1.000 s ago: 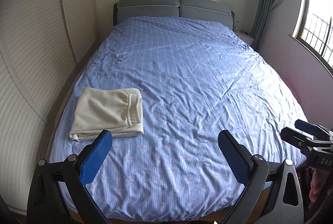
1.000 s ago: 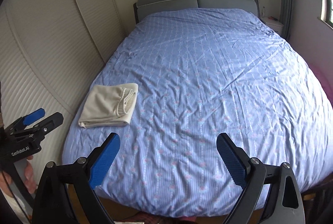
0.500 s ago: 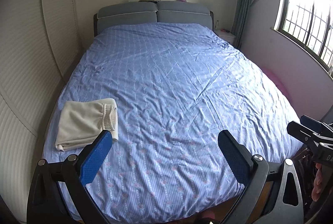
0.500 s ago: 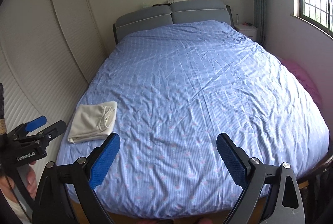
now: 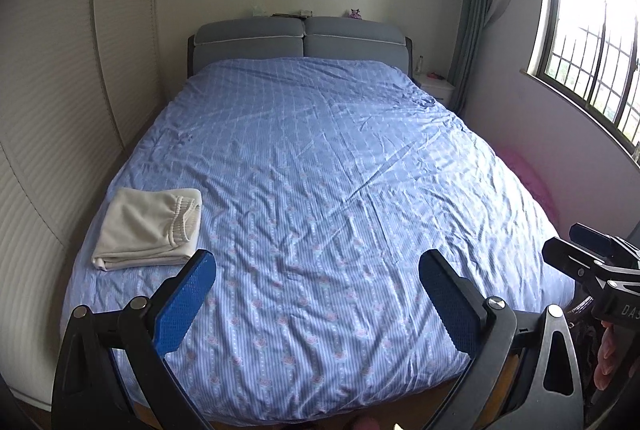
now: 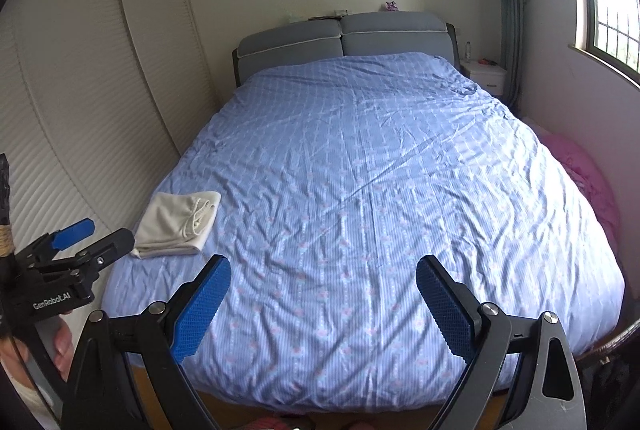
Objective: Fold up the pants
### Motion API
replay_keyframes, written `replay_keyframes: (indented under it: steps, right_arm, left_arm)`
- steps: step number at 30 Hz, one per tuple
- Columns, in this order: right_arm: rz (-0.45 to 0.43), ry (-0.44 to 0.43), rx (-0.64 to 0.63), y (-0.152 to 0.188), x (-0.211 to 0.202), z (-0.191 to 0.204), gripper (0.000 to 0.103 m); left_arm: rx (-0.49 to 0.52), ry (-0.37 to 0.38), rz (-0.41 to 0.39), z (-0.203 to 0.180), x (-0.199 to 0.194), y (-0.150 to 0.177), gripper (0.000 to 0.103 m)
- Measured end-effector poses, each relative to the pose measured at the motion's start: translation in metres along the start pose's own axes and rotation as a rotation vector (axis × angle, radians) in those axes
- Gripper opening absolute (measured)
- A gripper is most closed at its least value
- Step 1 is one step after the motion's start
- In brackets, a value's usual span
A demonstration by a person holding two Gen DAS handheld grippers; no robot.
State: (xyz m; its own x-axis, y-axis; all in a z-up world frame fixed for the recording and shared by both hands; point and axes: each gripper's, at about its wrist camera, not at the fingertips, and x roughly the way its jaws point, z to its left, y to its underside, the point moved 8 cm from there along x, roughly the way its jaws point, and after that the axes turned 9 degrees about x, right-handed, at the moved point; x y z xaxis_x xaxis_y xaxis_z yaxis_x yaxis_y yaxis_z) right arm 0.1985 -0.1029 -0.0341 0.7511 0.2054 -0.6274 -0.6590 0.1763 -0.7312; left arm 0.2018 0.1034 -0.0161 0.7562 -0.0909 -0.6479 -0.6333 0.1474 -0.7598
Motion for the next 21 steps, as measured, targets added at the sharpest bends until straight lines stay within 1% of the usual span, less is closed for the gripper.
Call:
replay_keyframes:
  steps: [5,11,16,21]
  right_arm:
    - [0.007,-0.012,-0.009,0.002,-0.011,-0.026,0.094]
    - [0.012,-0.021,-0.006,0.004,-0.021,-0.049,0.094]
    - [0.010,-0.029,0.001,0.004,-0.027,-0.063,0.094]
    - [0.005,-0.032,0.000,0.006,-0.033,-0.072,0.094]
  left_arm:
    - [0.001,-0.021,-0.007,-0.025,-0.009,0.002,0.103]
    - [-0.012,-0.006,0.010,-0.046,-0.011,0.004,0.103]
    - [-0.021,-0.002,0.030,-0.058,-0.012,0.006,0.103]
    - [-0.025,-0.010,0.024,-0.064,-0.015,0.006,0.103]
